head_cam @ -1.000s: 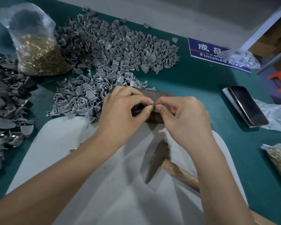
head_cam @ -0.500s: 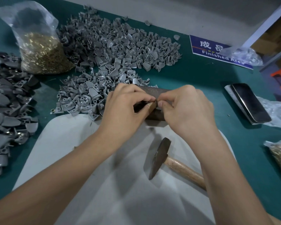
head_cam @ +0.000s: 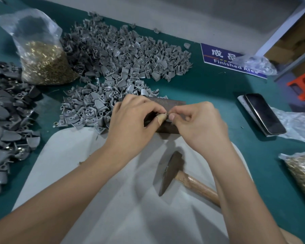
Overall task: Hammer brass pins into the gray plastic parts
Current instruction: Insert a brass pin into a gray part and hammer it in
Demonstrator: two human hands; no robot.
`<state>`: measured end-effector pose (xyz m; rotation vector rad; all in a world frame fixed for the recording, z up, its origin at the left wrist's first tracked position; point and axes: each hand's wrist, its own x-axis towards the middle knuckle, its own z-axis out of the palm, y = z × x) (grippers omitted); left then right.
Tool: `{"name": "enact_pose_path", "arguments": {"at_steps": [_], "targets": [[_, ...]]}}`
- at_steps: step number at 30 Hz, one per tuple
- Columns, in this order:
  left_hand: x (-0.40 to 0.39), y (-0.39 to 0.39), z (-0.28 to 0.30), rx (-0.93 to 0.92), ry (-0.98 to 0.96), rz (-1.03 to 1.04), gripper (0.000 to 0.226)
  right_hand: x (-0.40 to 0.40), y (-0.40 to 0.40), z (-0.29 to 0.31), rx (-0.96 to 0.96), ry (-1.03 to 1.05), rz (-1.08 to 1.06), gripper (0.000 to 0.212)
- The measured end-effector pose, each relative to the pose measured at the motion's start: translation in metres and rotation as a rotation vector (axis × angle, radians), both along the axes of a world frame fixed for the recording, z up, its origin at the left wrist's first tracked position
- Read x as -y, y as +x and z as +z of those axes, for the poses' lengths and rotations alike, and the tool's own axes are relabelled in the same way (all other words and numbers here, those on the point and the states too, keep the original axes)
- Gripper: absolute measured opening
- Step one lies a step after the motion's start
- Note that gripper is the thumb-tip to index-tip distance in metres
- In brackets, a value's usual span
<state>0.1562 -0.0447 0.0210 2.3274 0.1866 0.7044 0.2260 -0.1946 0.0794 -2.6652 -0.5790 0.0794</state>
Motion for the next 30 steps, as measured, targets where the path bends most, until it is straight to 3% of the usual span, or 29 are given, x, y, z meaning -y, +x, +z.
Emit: {"name": "enact_pose_path", "arguments": {"at_steps": [4, 9, 16, 19, 26, 30], "targets": [[0.000, 0.001, 0.000, 0.009, -0.035, -0.017, 0.008, -0.002, 0.000, 0.003, 0.038, -0.009, 0.017, 0.009], [-0.004, 0.004, -0.004, 0.010, -0.078, -0.032, 0.011, -0.015, -0.003, 0.012, 0.191, -0.210, 0.053, 0.013], [-0.005, 0.005, -0.005, 0.029, -0.108, -0.045, 0.012, -0.022, 0.001, 0.019, 0.179, -0.300, 0.043, 0.012], [-0.005, 0.004, -0.004, 0.020, -0.097, -0.034, 0.011, -0.014, -0.002, 0.012, 0.174, -0.229, 0.067, 0.013], [-0.002, 0.000, 0.000, -0.007, -0.004, 0.006, 0.007, 0.028, -0.025, -0.008, 0.163, 0.183, 0.058, 0.027], [-0.003, -0.001, 0.001, -0.019, 0.015, 0.017, 0.008, 0.070, -0.071, -0.024, 0.184, 0.114, 0.148, 0.029]]}}
